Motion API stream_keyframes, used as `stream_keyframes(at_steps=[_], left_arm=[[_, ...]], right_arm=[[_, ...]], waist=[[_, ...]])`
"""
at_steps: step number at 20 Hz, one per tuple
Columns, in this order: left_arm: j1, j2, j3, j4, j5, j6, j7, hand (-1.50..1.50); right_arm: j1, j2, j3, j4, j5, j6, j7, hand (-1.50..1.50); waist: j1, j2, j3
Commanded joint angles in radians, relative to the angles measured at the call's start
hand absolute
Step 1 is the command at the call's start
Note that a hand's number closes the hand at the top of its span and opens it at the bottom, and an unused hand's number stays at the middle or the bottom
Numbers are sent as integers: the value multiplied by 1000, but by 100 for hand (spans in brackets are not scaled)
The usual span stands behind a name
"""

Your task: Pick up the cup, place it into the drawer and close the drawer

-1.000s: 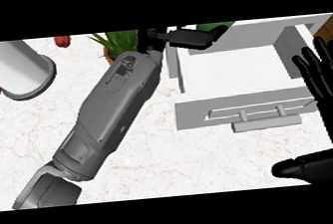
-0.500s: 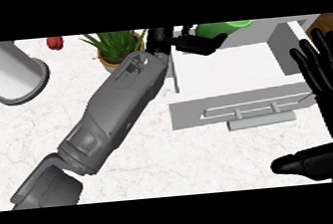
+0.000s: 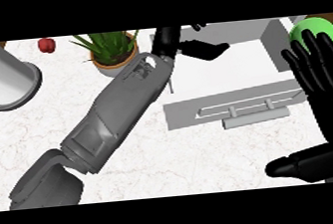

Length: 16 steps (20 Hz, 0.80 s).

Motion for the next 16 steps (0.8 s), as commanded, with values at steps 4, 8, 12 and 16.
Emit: stream_keyframes(at_steps=[4,8,12,16], left_arm=[[1,0,-44,-30,72,19,-22,-150],[-15,0,4,-61,145,-22,-68,-150],[7,0,49,-93,192,-43,-169,-150],[-19,4,121,-91,211,-124,-150,-150]], right_arm=[[-13,16,6,0,-18,1,-14,-150],[4,29,9,-14,-70,18,-9,-150],[72,-17,-47,-54,-163,66,30,-150],[49,-58,-100,-17,-189,96,5,-150]], waist=[[-5,3,0],[10,-1,-1],[32,-11,-1],[87,-18,-1]])
